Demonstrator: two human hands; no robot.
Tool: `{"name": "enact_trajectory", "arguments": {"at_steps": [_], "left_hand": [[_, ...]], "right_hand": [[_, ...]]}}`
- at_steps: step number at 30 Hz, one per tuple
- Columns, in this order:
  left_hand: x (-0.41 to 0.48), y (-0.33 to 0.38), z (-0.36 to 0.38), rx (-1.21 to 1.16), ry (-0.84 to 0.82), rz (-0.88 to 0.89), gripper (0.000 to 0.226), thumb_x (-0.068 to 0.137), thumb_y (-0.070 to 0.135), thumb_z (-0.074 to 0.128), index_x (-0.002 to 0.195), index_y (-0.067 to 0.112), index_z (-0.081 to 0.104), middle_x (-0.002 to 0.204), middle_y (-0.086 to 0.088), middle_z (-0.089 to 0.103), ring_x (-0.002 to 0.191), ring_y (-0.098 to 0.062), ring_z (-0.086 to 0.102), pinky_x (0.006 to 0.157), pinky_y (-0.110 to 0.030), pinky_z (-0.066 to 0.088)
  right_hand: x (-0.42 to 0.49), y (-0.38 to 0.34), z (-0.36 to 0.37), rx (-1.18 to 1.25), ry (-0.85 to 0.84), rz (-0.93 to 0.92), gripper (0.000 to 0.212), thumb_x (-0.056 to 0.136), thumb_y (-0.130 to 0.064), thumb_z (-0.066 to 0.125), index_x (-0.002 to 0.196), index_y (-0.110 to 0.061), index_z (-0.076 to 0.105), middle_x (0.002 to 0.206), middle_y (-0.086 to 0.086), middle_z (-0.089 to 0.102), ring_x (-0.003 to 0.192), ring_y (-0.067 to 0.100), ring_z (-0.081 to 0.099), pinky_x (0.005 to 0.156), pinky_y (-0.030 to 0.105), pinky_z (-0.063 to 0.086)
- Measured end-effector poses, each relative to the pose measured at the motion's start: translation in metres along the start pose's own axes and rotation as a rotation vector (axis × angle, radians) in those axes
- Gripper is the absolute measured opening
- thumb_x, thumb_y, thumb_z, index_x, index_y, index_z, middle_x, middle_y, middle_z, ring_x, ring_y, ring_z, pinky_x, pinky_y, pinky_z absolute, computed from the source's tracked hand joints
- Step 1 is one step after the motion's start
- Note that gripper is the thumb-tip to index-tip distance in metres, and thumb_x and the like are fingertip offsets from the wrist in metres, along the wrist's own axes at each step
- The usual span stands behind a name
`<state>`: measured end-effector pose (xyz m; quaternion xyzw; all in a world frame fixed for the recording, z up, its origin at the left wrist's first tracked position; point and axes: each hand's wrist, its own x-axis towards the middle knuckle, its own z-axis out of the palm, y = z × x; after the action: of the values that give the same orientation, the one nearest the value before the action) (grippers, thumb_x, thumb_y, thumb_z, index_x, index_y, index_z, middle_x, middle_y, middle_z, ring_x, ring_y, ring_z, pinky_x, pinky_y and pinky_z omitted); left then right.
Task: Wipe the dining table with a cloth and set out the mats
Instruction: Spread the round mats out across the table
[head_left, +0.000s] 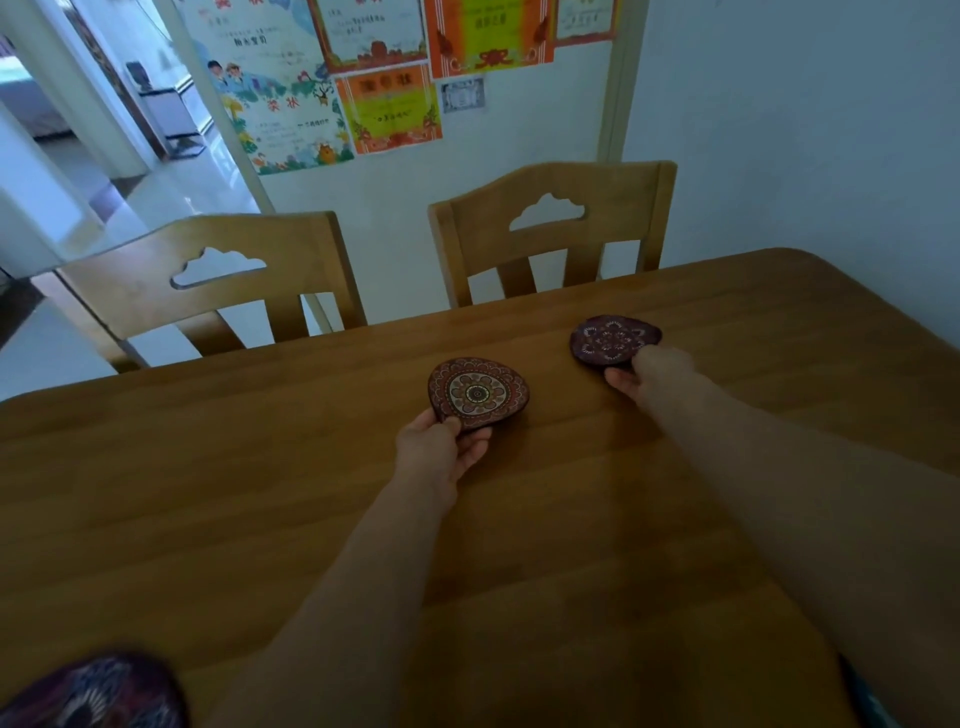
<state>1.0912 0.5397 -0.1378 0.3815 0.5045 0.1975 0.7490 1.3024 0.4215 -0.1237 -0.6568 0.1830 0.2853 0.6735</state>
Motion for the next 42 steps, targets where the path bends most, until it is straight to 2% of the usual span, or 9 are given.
{"name": "enact_trajectory", "arguments": {"at_steps": [3, 6, 11, 17, 25, 31, 34, 37, 42], "left_hand": [[0.0, 0.002, -0.005, -0.024, 0.008, -0.016, 0.045, 0.1, -0.003, 0.042, 0.143, 0.011, 0.043, 0.099, -0.013, 0.066, 0.075, -0.021, 0.069, 0.059, -0.031, 0.055], [-0.001, 0.008, -0.013, -0.053, 0.027, -0.015, 0.046, 0.1, -0.003, 0.042, 0.144, 0.011, 0.042, 0.1, -0.013, 0.066, 0.074, -0.02, 0.069, 0.058, -0.03, 0.056], [0.003, 0.026, -0.052, -0.11, 0.095, 0.022, 0.046, 0.101, -0.003, 0.039, 0.144, 0.01, 0.043, 0.099, -0.013, 0.065, 0.074, -0.02, 0.068, 0.061, -0.03, 0.057], [0.019, 0.055, -0.111, -0.204, 0.235, 0.03, 0.046, 0.1, -0.006, 0.037, 0.143, 0.01, 0.044, 0.095, -0.014, 0.064, 0.076, -0.021, 0.068, 0.064, -0.031, 0.057], [0.043, 0.086, -0.169, -0.275, 0.4, 0.052, 0.042, 0.099, -0.007, 0.038, 0.139, 0.005, 0.046, 0.103, -0.021, 0.068, 0.069, -0.023, 0.069, 0.06, -0.032, 0.06], [0.042, 0.089, -0.182, -0.285, 0.378, 0.046, 0.043, 0.099, -0.007, 0.04, 0.141, 0.001, 0.042, 0.116, -0.022, 0.064, 0.089, -0.027, 0.07, 0.081, -0.038, 0.06], [0.02, 0.08, -0.18, -0.277, 0.373, 0.063, 0.048, 0.098, 0.001, 0.052, 0.143, 0.0, 0.037, 0.1, -0.014, 0.062, 0.081, -0.022, 0.067, 0.087, -0.038, 0.058], [-0.019, 0.058, -0.182, -0.244, 0.33, 0.109, 0.05, 0.095, 0.005, 0.059, 0.141, 0.007, 0.04, 0.09, -0.009, 0.058, 0.074, -0.018, 0.062, 0.082, -0.037, 0.058], [-0.079, 0.012, -0.204, 0.013, 0.325, 0.161, 0.032, 0.095, 0.011, 0.06, 0.127, 0.014, 0.057, 0.103, -0.003, 0.065, 0.086, -0.016, 0.067, 0.083, -0.033, 0.059]], "right_hand": [[-0.003, 0.014, 0.001, -0.153, -0.038, -0.103, 0.039, 0.096, -0.004, 0.045, 0.135, -0.001, 0.044, 0.112, 0.02, 0.059, 0.07, 0.02, 0.056, 0.06, 0.029, 0.056], [-0.017, 0.031, 0.014, -0.246, 0.039, -0.193, 0.041, 0.094, -0.006, 0.045, 0.135, -0.01, 0.044, 0.101, 0.011, 0.055, 0.079, 0.022, 0.052, 0.076, 0.033, 0.054], [-0.07, 0.063, 0.055, -0.527, -0.16, -0.261, 0.039, 0.096, -0.008, 0.042, 0.132, -0.022, 0.045, 0.094, 0.009, 0.06, 0.063, 0.017, 0.055, 0.044, 0.025, 0.043], [-0.115, 0.099, 0.101, -0.589, -0.406, -0.284, 0.027, 0.096, -0.007, 0.045, 0.115, -0.021, 0.056, 0.086, 0.006, 0.061, 0.056, 0.015, 0.053, 0.041, 0.022, 0.039], [-0.136, 0.13, 0.128, -0.652, -0.507, -0.317, 0.024, 0.095, -0.006, 0.042, 0.099, -0.021, 0.06, 0.075, 0.005, 0.06, 0.047, 0.013, 0.051, 0.037, 0.021, 0.037], [-0.146, 0.132, 0.127, -0.7, -0.501, -0.318, 0.025, 0.095, -0.004, 0.041, 0.102, -0.017, 0.061, 0.076, 0.006, 0.059, 0.049, 0.014, 0.051, 0.041, 0.025, 0.036], [-0.159, 0.131, 0.121, -0.725, -0.494, -0.316, 0.023, 0.096, -0.004, 0.043, 0.104, -0.017, 0.061, 0.078, 0.007, 0.06, 0.052, 0.014, 0.052, 0.044, 0.025, 0.037], [-0.181, 0.14, 0.118, -0.75, -0.513, -0.306, 0.022, 0.097, -0.005, 0.044, 0.104, -0.017, 0.061, 0.078, 0.007, 0.061, 0.051, 0.014, 0.053, 0.044, 0.025, 0.037], [-0.232, 0.18, 0.116, -0.766, -0.627, -0.26, 0.019, 0.097, -0.009, 0.047, 0.097, -0.021, 0.062, 0.07, 0.005, 0.061, 0.047, 0.014, 0.052, 0.041, 0.024, 0.036]]}}
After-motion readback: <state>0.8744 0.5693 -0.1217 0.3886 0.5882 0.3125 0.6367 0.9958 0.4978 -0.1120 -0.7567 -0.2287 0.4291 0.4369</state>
